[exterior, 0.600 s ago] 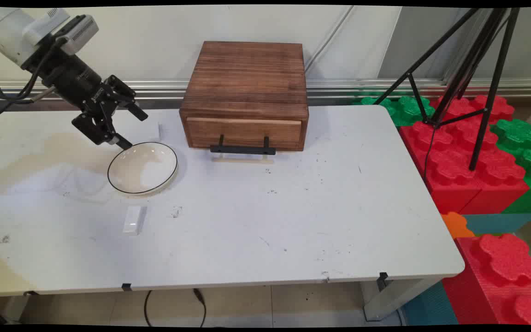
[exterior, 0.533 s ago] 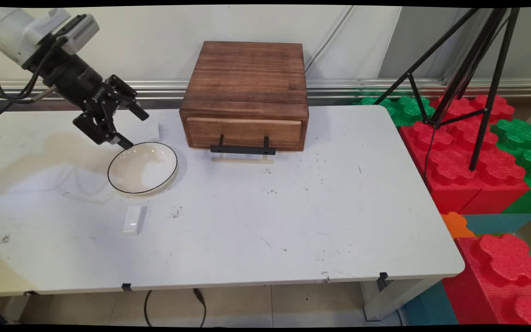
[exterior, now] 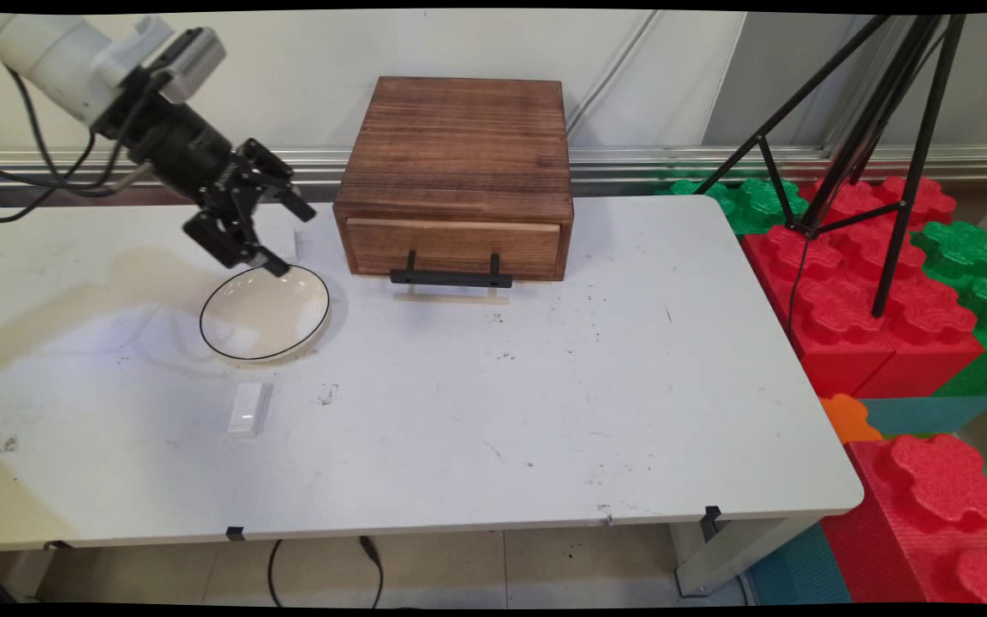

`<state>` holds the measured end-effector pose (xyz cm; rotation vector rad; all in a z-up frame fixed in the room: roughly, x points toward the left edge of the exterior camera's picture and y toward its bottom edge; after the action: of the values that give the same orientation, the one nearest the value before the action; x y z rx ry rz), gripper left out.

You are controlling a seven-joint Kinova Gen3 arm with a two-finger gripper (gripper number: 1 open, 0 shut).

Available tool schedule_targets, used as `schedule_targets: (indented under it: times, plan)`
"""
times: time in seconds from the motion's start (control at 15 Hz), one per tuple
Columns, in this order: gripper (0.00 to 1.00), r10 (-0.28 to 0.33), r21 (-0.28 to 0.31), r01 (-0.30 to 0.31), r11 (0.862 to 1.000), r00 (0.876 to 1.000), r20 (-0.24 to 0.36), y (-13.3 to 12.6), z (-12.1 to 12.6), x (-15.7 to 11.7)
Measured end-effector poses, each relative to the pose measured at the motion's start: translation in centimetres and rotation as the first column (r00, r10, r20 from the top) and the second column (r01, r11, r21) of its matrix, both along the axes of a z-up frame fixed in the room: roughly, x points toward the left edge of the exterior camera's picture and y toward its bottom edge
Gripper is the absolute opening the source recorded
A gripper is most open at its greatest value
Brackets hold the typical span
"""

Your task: Open the drawer

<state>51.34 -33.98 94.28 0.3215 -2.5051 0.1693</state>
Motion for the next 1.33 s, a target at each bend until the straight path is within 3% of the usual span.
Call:
schedule_targets:
  times: [0.67,0.93,1.33]
  plan:
    - [1.0,-0.005,-0.055,0.006,0.998,1.0,0.023,-3.7,-4.0,-8.1]
    - [1.0,-0.017,-0.075,0.022,0.997,0.998,0.063,-5.6,-5.9,-11.6]
    - [1.0,-0.052,-0.078,0.063,0.995,0.99,0.134,-7.2,-8.1,-14.5]
